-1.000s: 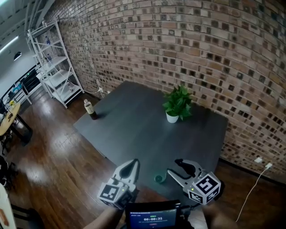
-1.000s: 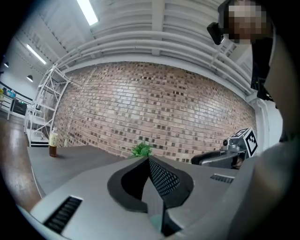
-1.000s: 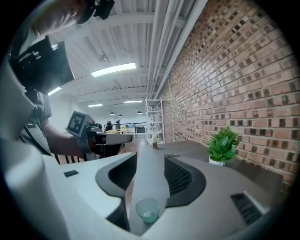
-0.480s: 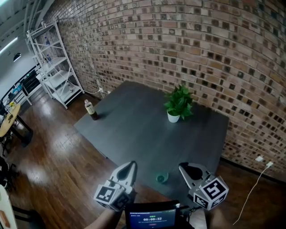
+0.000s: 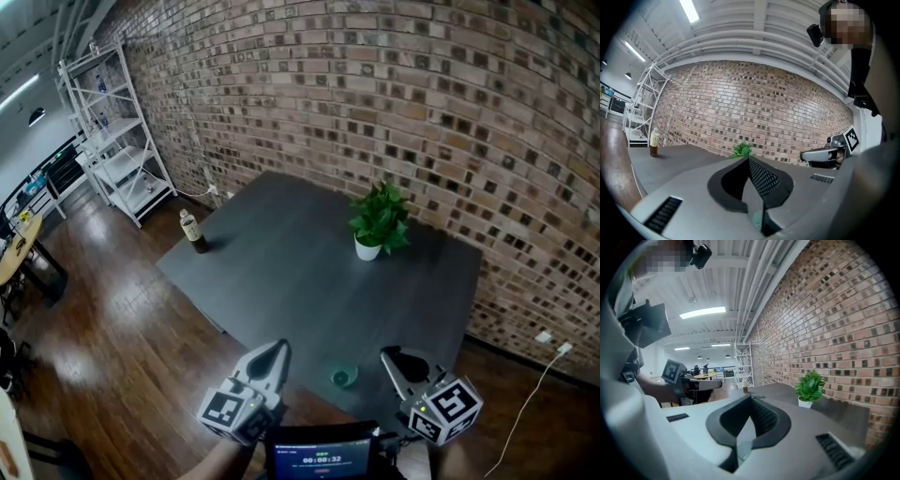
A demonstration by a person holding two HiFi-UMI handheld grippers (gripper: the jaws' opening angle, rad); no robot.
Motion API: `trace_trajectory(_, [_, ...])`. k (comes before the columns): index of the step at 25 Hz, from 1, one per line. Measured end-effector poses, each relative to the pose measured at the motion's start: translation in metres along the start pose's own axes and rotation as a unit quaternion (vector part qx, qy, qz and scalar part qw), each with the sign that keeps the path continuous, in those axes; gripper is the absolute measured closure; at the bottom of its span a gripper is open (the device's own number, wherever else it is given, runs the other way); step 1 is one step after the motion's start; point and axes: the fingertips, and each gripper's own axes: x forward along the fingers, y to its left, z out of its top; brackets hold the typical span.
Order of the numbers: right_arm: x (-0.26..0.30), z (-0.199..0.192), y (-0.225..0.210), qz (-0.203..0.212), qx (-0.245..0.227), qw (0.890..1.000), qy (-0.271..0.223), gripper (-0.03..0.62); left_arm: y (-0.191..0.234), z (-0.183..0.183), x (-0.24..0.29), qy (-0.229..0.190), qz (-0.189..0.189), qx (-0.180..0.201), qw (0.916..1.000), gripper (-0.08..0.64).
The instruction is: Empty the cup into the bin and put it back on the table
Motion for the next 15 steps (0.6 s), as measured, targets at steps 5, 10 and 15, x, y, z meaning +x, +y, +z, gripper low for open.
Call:
trace_trajectory(5, [0.003, 0.005, 0.002, -0.003, -0.003, 1.0, -0.006, 0.592, 0.002, 0.001, 0.001, -0.001, -0.007, -0.008, 0.9999, 0.552])
trace_trajectory(10, [0.009, 0.007, 0.007, 0.0, -0.009, 1.0, -0.01, 0.592, 0.005, 0.006, -0.001, -0.005, -0.008, -0.009, 0.9999, 0.552])
trace_trajectory(15, [0.013, 0.009, 0.011, 0.001, -0.006, 1.0, -0.005, 0.592, 0.007, 0.006, -0.003, -0.006, -0.008, -0.012, 0.9999, 0.552])
